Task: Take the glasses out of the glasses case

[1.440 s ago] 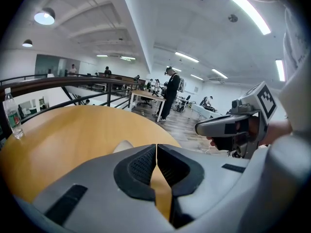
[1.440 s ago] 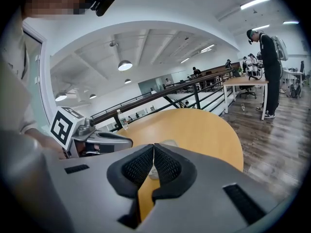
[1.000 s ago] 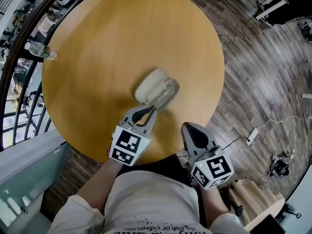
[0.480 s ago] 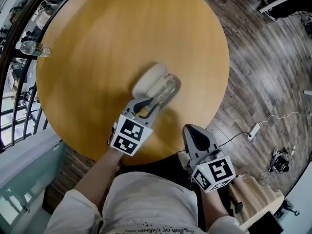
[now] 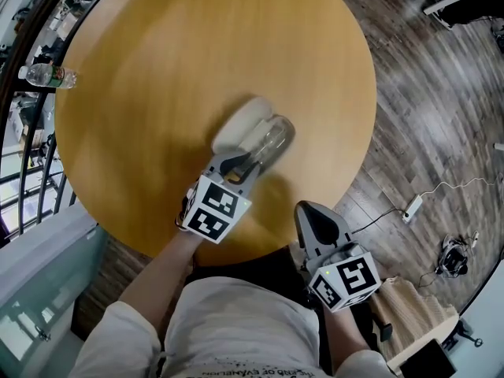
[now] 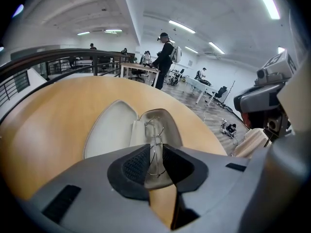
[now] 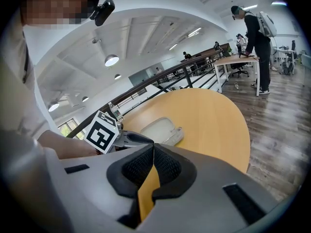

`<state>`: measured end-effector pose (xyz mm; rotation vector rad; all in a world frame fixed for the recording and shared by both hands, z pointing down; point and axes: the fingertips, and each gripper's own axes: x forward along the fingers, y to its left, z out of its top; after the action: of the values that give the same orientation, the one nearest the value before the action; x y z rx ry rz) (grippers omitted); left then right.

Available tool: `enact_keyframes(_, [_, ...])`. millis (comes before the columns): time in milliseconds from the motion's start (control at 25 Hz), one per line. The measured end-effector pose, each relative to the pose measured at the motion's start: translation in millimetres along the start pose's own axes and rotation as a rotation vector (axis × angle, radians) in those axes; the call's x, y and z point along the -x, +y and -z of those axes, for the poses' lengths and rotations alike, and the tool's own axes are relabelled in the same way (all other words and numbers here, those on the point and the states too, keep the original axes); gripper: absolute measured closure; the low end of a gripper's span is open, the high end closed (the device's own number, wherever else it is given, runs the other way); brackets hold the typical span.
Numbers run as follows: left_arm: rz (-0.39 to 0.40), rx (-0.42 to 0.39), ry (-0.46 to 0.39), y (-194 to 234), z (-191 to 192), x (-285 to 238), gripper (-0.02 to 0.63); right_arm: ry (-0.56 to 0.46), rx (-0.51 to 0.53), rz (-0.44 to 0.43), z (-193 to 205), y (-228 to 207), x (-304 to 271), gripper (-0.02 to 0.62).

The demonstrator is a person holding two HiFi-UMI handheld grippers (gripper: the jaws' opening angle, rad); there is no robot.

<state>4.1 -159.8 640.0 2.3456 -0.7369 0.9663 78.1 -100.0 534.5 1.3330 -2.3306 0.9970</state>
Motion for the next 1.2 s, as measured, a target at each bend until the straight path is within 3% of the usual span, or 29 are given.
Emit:
enact_keyframes(680, [0.068,-0.022,0.096,-5,9,-18,0.542,0.000,-0.033,0.002,3,-10,-1,0.569])
enact_keyframes(1200, [0.083,-0.043,0.109,-9,9,-16,0.572,0.002,-0.036,0.000,5,-12,-1,0.569])
